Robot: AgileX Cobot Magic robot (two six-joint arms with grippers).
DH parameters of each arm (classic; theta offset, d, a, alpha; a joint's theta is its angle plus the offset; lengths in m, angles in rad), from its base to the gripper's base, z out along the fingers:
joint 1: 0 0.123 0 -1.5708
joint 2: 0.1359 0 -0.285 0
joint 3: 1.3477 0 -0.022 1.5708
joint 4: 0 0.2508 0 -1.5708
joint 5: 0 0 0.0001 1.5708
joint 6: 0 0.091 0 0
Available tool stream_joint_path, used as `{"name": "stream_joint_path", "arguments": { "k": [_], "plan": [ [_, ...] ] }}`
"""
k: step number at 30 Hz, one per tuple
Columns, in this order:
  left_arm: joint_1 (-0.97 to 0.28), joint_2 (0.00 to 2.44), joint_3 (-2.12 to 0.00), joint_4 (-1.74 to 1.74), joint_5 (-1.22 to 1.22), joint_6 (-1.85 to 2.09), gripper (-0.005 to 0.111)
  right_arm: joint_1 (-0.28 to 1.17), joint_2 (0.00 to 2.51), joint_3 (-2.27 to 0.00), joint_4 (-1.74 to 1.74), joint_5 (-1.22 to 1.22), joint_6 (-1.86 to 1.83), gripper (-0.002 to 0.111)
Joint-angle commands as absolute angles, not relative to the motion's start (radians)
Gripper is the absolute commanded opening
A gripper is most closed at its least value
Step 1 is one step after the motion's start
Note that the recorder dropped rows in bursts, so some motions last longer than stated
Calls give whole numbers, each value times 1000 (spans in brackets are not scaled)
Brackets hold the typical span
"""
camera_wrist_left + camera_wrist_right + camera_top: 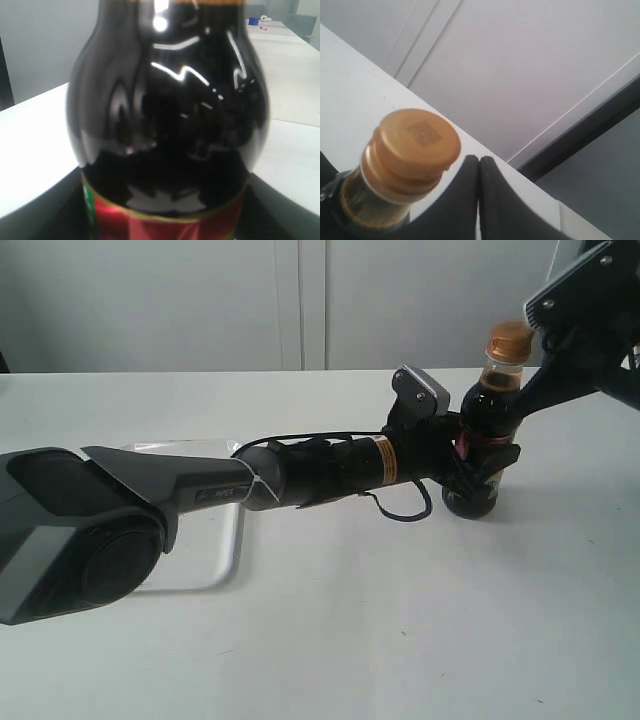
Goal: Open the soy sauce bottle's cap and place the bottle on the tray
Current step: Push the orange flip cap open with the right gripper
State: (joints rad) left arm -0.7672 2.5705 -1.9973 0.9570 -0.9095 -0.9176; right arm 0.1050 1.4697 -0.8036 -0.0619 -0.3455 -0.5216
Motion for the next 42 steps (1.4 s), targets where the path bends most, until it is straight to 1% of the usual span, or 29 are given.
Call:
{"name": "stream_joint_path", "arguments": {
  "k": [1, 7, 17, 23, 30, 33, 37, 42],
  "plan": [
    [-779, 2576, -1989, 1002, -866, -944, 0, 109, 1470, -807, -60, -324, -514, 0],
    [-779, 2576, -1989, 1002, -866, -944, 0, 111, 1474, -807, -63, -315, -514, 0],
    [-779, 2576, -1989, 1002, -866, -945, 0, 180, 1475, -807, -112, -330, -515, 0],
    [-779, 2576, -1989, 1002, -866, -945, 0, 179, 1475, -807, -106, -347, -515, 0],
    [-779, 2576, -1989, 1004, -866, -945, 0, 179, 1446, -807, -106, -504, -510, 0],
    [-779, 2576, -1989, 1011, -866, -945, 0, 179, 1445, -807, -188, -550, -382, 0],
    [-779, 2576, -1989, 1011, -866, -943, 0, 179, 1456, -807, -493, -588, -139, 0],
    [-779, 2576, -1989, 1011, -866, -946, 0, 177, 1450, -838, -407, -560, -73, 0]
  ]
}}
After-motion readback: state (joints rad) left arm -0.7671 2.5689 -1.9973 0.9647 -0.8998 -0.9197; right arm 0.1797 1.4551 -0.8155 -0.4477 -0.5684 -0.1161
